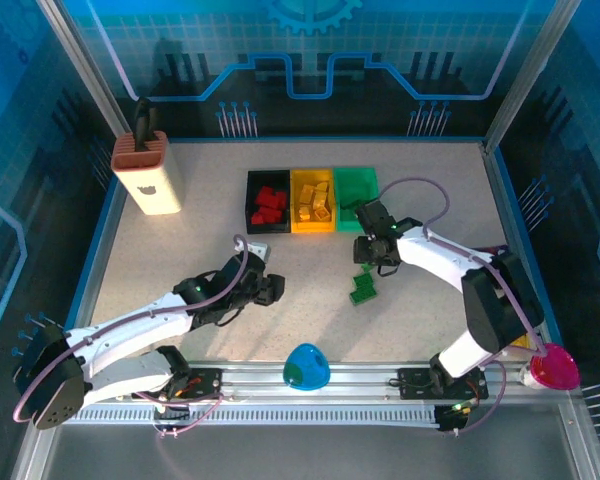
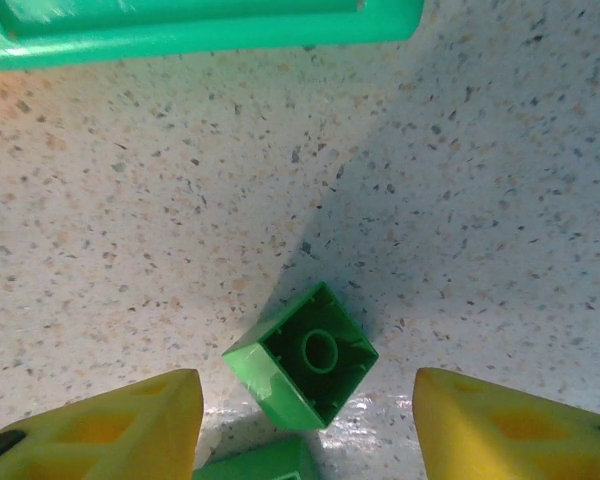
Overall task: Sort the legos into containers by color
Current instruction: Pick up the lego from the center of the table.
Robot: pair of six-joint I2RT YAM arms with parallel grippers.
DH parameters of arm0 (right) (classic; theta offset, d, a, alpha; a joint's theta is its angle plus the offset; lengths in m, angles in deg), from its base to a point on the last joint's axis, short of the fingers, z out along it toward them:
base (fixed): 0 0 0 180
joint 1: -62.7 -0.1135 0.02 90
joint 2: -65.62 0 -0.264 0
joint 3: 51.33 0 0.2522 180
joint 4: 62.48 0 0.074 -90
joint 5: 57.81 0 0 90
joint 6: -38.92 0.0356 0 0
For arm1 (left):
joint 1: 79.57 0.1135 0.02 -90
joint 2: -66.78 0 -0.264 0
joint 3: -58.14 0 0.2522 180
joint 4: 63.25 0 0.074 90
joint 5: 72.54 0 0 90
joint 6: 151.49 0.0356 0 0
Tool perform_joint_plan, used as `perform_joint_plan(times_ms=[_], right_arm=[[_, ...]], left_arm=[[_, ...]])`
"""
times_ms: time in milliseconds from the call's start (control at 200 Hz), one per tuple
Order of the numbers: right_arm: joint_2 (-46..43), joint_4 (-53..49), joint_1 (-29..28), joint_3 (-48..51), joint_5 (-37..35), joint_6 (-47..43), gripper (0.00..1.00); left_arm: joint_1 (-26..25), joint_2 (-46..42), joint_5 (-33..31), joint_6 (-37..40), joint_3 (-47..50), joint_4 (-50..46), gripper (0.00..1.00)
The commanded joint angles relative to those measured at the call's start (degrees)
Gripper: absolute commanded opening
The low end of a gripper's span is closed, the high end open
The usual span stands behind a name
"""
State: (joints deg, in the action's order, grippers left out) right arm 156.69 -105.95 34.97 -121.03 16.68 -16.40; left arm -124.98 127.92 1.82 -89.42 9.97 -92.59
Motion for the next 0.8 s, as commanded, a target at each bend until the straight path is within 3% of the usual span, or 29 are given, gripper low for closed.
perform_joint_plan(times_ms=[0,315,610,795], right_arm=[[2.49,2.61,-0.52,1.07,1.78,1.80,0.59],[7.94,3.83,-0.66,0.25,2.31,1.82,0.59],[8.68,2.88,-1.58,-1.24,1.90,1.65,0.35],[6.57,-0.27,-1.79,-4.55,0.14,0.25,0.31]], left_arm=[[-0.52,0.42,-0.21,1.74,-1.69,0.72,0.62],[-0.58,1.54,-0.11,1.80,-1.87,1.32,0.62],[-0.56,1.62,-0.43,2.08,-1.80,1.68,0.62],[-0.58,1.82,-0.49,2.38,-1.97,1.95,0.62]])
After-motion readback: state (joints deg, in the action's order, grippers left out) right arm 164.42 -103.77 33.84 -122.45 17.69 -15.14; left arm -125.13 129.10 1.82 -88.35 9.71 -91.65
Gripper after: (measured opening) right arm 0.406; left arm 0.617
